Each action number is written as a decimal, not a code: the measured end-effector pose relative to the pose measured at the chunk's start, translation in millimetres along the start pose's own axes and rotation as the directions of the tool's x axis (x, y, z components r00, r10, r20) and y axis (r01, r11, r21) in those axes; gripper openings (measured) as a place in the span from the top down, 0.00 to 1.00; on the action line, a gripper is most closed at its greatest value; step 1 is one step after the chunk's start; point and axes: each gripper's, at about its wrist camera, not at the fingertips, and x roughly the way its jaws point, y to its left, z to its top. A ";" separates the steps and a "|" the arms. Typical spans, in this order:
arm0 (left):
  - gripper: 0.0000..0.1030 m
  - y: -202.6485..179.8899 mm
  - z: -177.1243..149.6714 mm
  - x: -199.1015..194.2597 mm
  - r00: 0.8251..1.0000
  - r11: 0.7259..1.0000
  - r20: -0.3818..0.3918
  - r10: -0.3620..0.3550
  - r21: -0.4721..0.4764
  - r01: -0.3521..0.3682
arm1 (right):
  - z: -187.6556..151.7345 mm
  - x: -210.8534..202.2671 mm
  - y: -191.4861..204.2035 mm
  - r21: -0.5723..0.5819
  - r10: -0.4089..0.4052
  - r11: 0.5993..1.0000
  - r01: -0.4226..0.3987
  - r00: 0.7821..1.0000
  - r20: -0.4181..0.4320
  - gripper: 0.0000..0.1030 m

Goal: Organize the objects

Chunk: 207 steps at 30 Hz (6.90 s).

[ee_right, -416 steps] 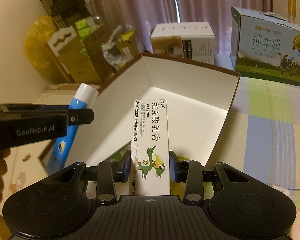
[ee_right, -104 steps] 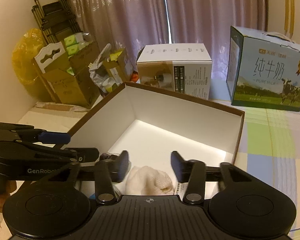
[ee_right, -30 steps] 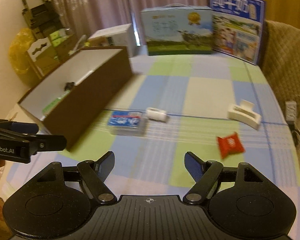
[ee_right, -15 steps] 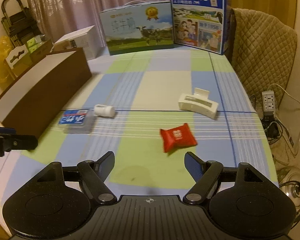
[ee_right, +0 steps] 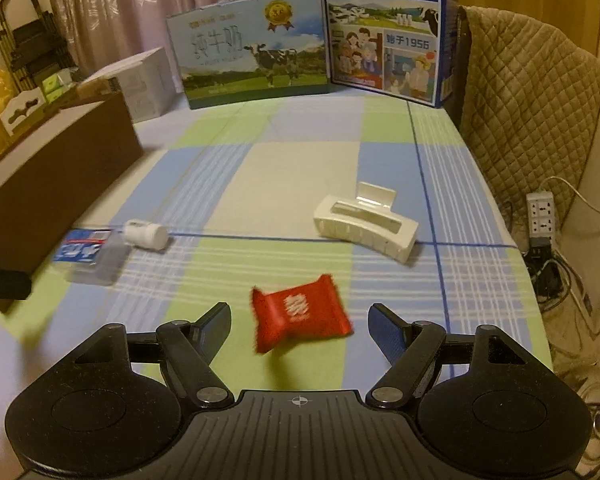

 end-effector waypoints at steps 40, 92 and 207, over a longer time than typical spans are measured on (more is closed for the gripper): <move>0.11 10.9 47.6 111.1 0.986 0.993 -0.119 0.113 -0.004 -0.115 | 3.7 27.0 -14.9 0.060 0.004 0.998 -0.001 0.999 -0.053 0.68; 0.17 208.8 55.0 -99.9 0.966 0.987 0.218 0.140 -0.111 -0.118 | 106.3 4.9 311.1 -0.223 0.402 0.898 -0.378 0.913 0.072 0.68; 0.06 255.2 119.0 -71.8 0.981 0.999 0.190 0.041 -0.017 -0.039 | 144.5 14.9 324.3 -0.210 0.297 0.941 -0.265 0.945 0.140 0.26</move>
